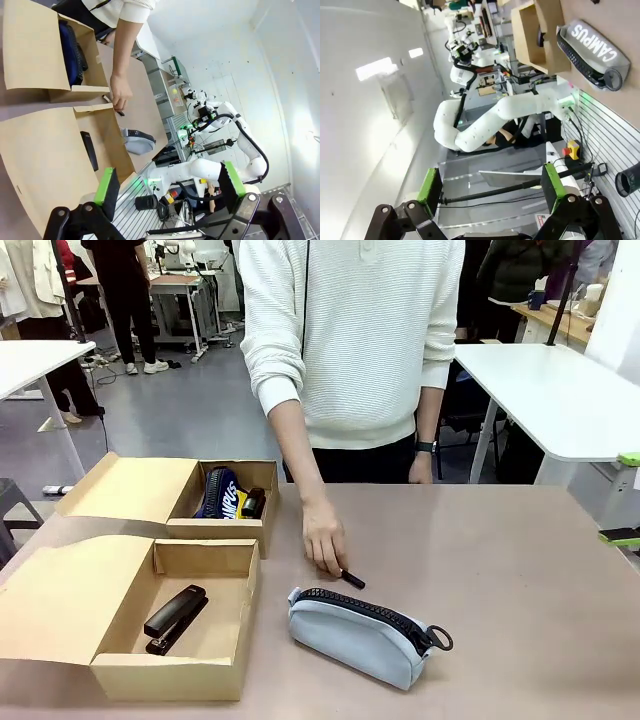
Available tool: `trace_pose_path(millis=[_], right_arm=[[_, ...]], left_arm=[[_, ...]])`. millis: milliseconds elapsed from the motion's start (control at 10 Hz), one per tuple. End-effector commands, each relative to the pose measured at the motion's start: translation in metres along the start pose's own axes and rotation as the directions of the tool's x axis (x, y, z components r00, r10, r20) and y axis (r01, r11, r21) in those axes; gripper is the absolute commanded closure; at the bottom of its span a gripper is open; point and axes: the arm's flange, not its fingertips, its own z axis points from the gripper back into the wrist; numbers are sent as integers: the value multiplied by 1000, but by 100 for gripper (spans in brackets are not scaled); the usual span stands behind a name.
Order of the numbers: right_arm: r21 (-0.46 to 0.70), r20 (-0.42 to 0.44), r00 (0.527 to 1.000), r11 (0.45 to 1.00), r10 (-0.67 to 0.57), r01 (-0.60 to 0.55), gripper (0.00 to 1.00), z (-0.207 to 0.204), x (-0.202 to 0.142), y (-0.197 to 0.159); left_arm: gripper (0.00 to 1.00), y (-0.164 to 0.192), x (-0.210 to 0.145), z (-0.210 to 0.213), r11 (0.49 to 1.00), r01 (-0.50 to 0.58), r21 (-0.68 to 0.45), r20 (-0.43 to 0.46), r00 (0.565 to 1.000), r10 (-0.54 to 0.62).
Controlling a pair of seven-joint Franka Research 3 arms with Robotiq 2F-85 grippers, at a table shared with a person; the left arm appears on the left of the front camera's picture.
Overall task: Place items inside the box.
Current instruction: Pick up a Pencil pouch or Stapler and place it inside the Mailer Box closest to the robot.
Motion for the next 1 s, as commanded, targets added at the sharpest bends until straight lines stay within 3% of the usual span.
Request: trace_pose_path(millis=[0,700,800,900], right_arm=[[15,24,1000,1000,7,-8,0,8,0,0],[8,19,1000,1000,-6,6,0,6,-1,-2],[-145,-133,973,968,187,-206,0,-43,-7,12],[-252,-270,926,909,263,-332,0,-104,-8,24]], left_arm=[[0,-1,-4,-1,1000,17,1,2,1000,-17],[0,-1,-4,-1,1000,17,1,2,1000,-17],[0,-1,-4,-1,1000,17,1,2,1000,-17],[0,-1,-4,-1,1000,17,1,2,1000,-17]])
